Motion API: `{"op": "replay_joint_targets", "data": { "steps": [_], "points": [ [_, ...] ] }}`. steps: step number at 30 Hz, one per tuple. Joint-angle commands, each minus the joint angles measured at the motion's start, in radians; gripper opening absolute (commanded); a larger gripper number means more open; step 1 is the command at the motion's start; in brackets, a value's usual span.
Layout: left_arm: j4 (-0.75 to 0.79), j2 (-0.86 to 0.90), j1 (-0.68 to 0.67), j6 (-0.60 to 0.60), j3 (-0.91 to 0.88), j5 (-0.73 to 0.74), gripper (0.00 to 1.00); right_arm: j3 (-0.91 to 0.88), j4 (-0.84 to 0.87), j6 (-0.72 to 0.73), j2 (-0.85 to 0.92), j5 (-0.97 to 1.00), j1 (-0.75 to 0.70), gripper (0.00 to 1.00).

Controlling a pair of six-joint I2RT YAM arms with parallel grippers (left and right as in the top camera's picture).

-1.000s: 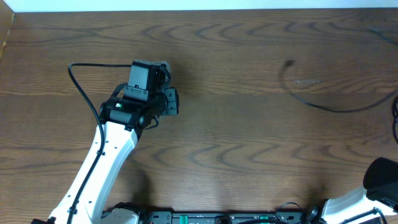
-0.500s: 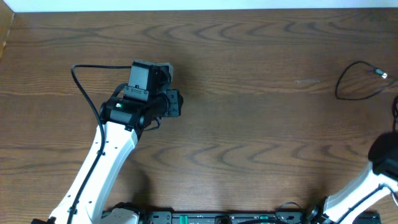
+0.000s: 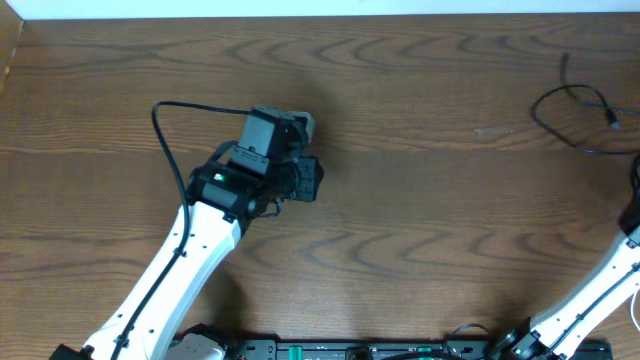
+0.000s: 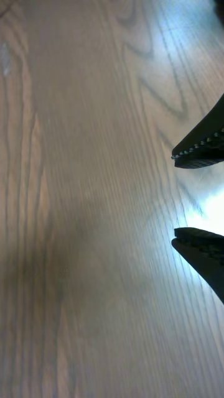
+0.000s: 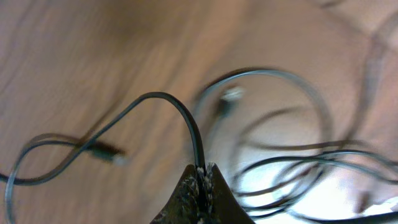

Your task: Untangle cables

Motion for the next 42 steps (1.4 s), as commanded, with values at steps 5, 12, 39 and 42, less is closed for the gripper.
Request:
{"op": "replay_joint_targets", "data": {
  "steps": [5, 12, 39, 42],
  "points": [
    [0.027, -0.015, -0.056, -0.009, 0.007, 0.008, 0.37, 0.097, -0.007, 0.056, -0.018, -0.120, -0.184, 0.01],
    [0.052, -0.015, -0.061, -0.009, 0.007, 0.008, 0.37, 0.096, 0.003, 0.018, -0.016, -0.064, -0.139, 0.02],
    [0.032, -0.015, -0.061, -0.007, 0.007, 0.008, 0.37, 0.095, 0.061, -0.061, 0.068, 0.048, 0.062, 0.02],
    [0.032, -0.015, -0.061, 0.003, 0.007, 0.008, 0.37, 0.095, 0.062, -0.068, 0.068, 0.051, 0.060, 0.77]
  ]
}}
